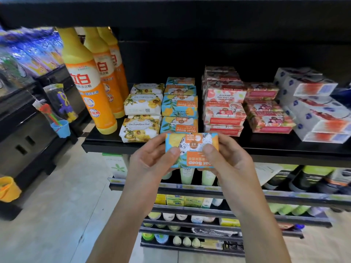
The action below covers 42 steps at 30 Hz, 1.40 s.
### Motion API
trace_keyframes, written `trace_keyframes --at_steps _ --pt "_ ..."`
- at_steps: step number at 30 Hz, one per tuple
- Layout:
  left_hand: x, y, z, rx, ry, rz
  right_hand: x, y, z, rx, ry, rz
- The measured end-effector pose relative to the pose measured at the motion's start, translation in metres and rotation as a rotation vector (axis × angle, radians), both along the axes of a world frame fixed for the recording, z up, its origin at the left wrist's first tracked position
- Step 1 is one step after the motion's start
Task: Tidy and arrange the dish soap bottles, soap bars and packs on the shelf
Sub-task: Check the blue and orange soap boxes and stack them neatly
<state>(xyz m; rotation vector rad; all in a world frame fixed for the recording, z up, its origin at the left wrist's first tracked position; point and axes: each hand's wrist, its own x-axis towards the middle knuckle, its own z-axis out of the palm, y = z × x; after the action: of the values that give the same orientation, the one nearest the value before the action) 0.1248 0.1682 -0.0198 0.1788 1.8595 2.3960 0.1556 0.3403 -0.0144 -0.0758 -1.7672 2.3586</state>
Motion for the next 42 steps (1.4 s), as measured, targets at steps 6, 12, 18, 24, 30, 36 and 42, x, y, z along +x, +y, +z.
trace_keyframes --at_steps 6,12,18,24,30,36,42 --pt "0.000 0.002 -0.002 -0.004 0.018 -0.010 0.003 -0.002 -0.007 -0.010 -0.002 -0.062" --pt "0.002 0.003 -0.006 0.002 0.042 -0.040 0.008 0.000 -0.010 -0.014 0.019 -0.087" --pt "0.006 0.003 -0.009 -0.011 0.055 -0.092 0.011 0.004 -0.017 0.002 0.097 -0.076" --pt "0.010 0.002 -0.008 -0.035 -0.023 -0.101 0.013 0.009 -0.023 0.038 0.168 -0.040" --pt "0.013 0.007 -0.007 -0.047 -0.079 -0.151 0.014 0.017 -0.029 0.074 0.205 -0.057" --pt "0.014 0.015 -0.007 0.025 -0.106 -0.123 0.015 0.021 -0.033 0.083 0.213 -0.002" --pt "0.014 0.016 -0.010 0.093 -0.115 -0.079 0.018 0.023 -0.027 0.024 0.100 0.038"
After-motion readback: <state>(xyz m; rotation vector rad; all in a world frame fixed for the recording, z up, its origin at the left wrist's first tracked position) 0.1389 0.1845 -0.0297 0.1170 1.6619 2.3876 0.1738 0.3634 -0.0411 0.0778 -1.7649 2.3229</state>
